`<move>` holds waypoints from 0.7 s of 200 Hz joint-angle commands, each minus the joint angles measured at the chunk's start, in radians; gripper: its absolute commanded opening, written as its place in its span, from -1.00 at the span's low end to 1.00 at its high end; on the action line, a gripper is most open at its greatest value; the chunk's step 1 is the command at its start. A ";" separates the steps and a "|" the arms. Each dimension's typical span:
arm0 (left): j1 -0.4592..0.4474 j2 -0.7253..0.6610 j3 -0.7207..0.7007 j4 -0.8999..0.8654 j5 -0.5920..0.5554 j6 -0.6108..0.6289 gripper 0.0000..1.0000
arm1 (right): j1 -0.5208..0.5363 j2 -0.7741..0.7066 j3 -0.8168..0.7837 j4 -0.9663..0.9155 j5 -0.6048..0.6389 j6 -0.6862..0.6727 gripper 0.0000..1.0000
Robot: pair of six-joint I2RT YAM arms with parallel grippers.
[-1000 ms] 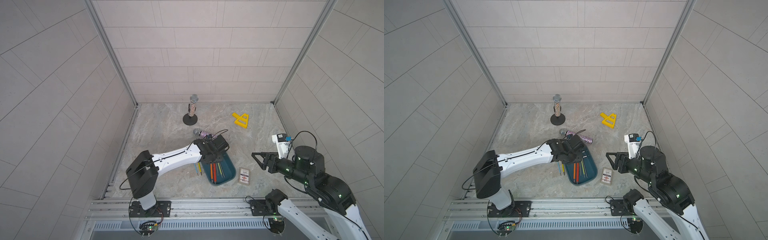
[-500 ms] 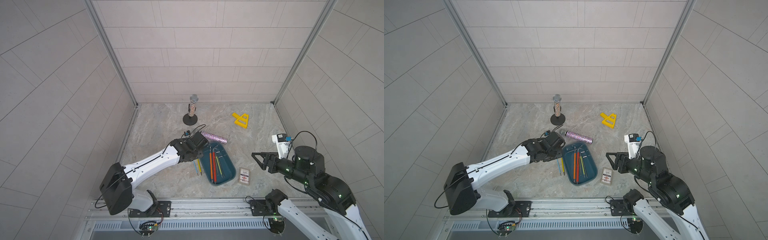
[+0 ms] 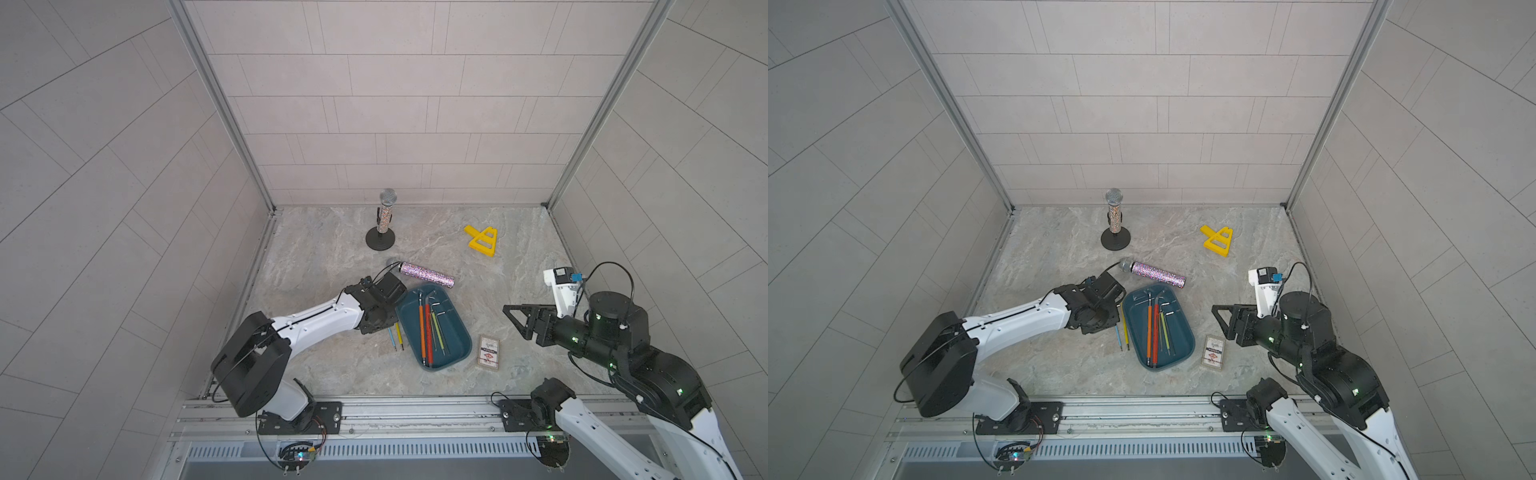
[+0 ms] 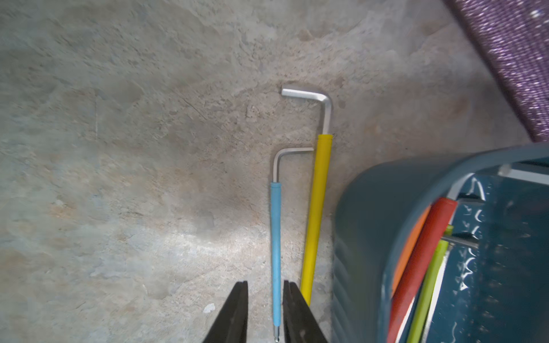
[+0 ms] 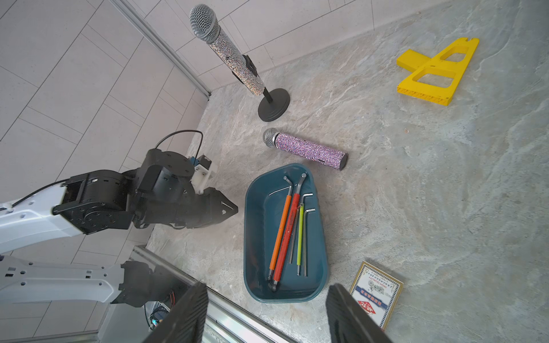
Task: Put the hex key on the desktop into the storage box
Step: Pick up the Allen key from the center of the board.
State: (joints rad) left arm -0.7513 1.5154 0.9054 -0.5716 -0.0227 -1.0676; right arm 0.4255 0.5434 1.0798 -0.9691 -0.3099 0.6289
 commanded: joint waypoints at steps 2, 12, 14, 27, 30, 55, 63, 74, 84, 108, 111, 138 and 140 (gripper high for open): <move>0.016 0.041 -0.009 0.051 0.045 -0.008 -0.43 | 0.005 -0.002 -0.009 0.006 0.002 -0.009 0.36; 0.021 0.059 -0.004 0.053 0.064 -0.004 -0.43 | 0.006 -0.003 -0.011 0.006 0.002 -0.008 0.37; 0.021 0.063 -0.001 0.053 0.068 -0.003 -0.43 | 0.006 -0.002 -0.011 0.006 0.002 -0.009 0.37; 0.024 0.087 0.011 0.050 0.089 0.004 -0.40 | 0.005 -0.004 -0.012 0.003 0.002 -0.008 0.36; 0.025 0.092 0.013 0.050 0.092 0.004 -0.40 | 0.006 -0.004 -0.013 0.005 0.002 -0.009 0.37; 0.024 0.124 0.015 0.062 0.100 0.005 -0.39 | 0.004 -0.002 -0.015 0.005 0.002 -0.008 0.36; 0.025 0.128 0.013 0.066 0.096 0.003 -0.39 | 0.005 -0.003 -0.012 0.006 0.002 -0.009 0.37; 0.028 0.132 0.010 0.076 0.096 0.001 -0.39 | 0.005 -0.004 -0.011 0.004 0.003 -0.009 0.37; 0.030 0.138 0.010 0.083 0.101 0.001 -0.39 | 0.005 -0.003 -0.012 0.004 0.002 -0.009 0.37; 0.030 0.144 0.011 0.088 0.106 0.001 -0.39 | 0.005 -0.004 -0.017 0.004 0.000 -0.008 0.37; 0.030 0.145 0.011 0.087 0.104 0.003 -0.39 | 0.005 -0.004 -0.017 0.004 0.001 -0.008 0.37; 0.030 0.168 0.017 0.061 0.098 0.014 -0.39 | 0.005 -0.004 -0.015 0.004 0.002 -0.008 0.37; 0.030 0.169 0.017 0.060 0.098 0.015 -0.39 | 0.006 -0.003 -0.016 0.004 0.002 -0.008 0.37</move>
State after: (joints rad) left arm -0.7265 1.6581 0.9089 -0.4831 0.0837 -1.0649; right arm 0.4255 0.5430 1.0718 -0.9695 -0.3096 0.6289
